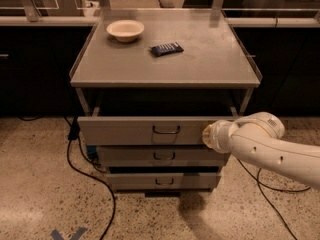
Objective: Close top drawer
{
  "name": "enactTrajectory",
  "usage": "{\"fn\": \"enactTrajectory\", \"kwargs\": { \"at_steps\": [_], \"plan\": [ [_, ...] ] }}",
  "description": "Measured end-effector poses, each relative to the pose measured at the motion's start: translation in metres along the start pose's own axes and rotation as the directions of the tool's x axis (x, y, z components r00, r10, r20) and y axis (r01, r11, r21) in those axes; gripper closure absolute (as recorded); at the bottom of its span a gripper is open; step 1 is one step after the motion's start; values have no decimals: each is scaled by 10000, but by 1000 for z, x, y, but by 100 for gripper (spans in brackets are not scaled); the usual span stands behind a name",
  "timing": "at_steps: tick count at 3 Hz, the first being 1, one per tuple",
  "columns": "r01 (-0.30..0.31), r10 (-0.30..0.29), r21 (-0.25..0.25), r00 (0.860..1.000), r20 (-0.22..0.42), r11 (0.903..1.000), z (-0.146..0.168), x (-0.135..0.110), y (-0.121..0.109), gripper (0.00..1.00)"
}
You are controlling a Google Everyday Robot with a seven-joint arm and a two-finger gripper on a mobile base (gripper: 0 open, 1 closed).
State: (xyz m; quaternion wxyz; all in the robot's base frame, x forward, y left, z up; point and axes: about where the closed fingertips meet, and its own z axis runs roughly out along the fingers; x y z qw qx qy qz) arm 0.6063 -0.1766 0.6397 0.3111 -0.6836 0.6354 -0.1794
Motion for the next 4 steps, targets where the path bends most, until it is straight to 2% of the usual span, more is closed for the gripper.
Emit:
{"fn": "enactTrajectory", "kwargs": {
  "at_steps": [1, 2, 3, 4],
  "plan": [
    [-45, 40, 163, 9994, 330, 9999, 7, -1, -4, 100],
    [214, -233, 470, 9989, 402, 9987, 15, 5, -18, 100],
    [677, -684, 964, 9977, 38, 9930, 16, 20, -39, 100],
    [1001, -974, 1177, 9948, -286, 9880, 18, 29, -54, 100]
  ]
}}
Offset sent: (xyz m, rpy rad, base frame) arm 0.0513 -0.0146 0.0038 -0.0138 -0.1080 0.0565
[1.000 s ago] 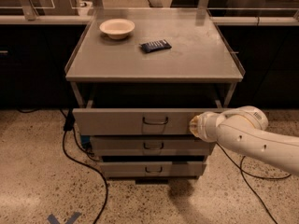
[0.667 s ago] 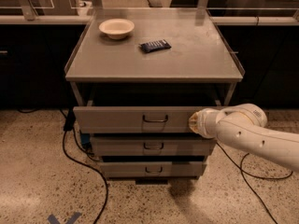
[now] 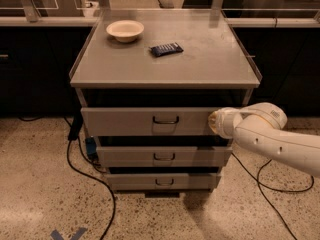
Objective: Close top drawer
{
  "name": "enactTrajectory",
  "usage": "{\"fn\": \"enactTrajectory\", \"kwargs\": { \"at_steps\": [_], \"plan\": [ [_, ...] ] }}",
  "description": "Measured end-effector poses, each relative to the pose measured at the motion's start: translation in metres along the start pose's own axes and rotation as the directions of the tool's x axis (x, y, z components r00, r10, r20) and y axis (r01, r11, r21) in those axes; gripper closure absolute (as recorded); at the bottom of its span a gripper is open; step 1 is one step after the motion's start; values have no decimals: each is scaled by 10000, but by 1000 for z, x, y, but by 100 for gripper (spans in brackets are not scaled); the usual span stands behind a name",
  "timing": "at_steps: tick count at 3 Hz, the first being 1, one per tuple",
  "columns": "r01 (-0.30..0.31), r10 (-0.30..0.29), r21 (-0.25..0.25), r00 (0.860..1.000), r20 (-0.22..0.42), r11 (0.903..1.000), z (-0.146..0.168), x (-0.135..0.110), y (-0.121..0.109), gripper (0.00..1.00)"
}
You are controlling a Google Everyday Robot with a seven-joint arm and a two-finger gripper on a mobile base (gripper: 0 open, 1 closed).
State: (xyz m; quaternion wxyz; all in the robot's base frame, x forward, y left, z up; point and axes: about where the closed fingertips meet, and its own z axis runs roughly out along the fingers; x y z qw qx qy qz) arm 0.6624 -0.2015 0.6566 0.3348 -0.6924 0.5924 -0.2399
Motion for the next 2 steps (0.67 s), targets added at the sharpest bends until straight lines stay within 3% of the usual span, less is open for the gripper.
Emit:
{"fn": "enactTrajectory", "kwargs": {
  "at_steps": [1, 2],
  "plan": [
    [-7, 7, 3, 10000, 6, 10000, -1, 0, 0, 100],
    [-231, 232, 261, 9997, -38, 9994, -25, -3, -8, 100]
  ]
}}
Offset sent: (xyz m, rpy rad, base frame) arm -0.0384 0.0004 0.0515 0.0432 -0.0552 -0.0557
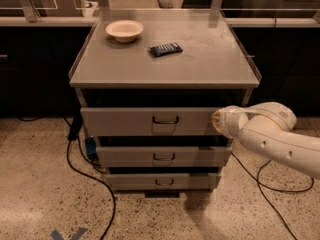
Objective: Close top drawer
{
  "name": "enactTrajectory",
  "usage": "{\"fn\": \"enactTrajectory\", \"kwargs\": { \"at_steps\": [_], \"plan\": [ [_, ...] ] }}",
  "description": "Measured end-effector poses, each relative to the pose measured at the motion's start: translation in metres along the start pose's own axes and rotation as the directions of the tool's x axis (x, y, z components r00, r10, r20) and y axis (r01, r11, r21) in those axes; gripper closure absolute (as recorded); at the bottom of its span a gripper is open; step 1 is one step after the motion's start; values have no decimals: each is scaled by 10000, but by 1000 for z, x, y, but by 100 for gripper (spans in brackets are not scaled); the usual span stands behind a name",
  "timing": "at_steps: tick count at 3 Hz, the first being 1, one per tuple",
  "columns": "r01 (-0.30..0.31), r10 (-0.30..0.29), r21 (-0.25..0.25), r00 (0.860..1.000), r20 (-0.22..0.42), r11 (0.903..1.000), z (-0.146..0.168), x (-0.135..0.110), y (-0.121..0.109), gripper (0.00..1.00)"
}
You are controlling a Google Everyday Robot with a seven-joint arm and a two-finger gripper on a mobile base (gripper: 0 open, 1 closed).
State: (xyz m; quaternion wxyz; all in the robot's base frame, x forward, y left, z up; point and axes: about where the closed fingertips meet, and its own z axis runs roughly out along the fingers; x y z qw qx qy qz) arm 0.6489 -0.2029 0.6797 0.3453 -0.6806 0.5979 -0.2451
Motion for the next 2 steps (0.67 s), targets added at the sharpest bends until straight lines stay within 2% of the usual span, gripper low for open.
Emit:
{"fn": "enactTrajectory", "kwargs": {
  "at_steps": [1, 2],
  "plan": [
    [-425, 430, 642, 9991, -68, 9970, -41, 4, -15, 100],
    [-651, 663, 828, 9977, -110, 9944, -53, 6, -20, 87]
  ]
}}
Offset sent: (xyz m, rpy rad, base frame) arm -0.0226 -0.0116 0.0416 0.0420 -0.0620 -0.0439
